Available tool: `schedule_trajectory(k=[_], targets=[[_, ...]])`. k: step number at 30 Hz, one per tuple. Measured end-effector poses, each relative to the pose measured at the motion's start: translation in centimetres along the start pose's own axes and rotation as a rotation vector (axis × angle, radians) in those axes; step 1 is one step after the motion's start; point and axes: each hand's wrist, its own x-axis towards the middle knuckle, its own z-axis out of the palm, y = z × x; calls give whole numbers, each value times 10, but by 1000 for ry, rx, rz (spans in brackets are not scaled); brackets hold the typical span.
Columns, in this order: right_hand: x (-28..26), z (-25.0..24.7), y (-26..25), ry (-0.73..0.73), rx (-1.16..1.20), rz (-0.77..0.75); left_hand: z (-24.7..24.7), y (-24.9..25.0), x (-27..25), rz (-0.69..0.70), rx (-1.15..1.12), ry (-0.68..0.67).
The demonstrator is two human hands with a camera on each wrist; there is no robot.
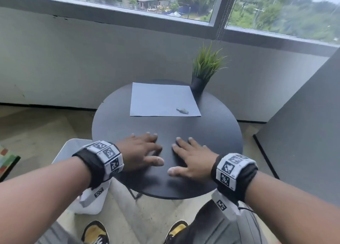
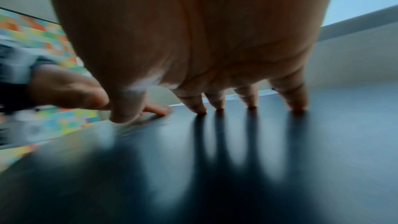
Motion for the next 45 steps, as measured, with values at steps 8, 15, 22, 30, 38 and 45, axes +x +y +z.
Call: schedule_trajectory(k=[8, 15, 22, 30, 38, 45], targets=[[27, -30, 45, 208, 155, 361, -16, 0, 26, -78, -128, 208], [-20, -3, -28, 84, 186, -214, -14, 13, 40, -85, -15, 71], [-26, 7, 69, 224, 347, 628, 6, -16, -4, -17, -192, 175], [-41, 59, -81, 263, 339, 61, 47, -13, -47, -100, -103, 101], [-40, 75, -19, 373, 221, 602, 57, -43, -55, -413, -108, 279], [-34, 68, -112, 326, 443, 60, 66, -50, -68, -257, -572, 658]])
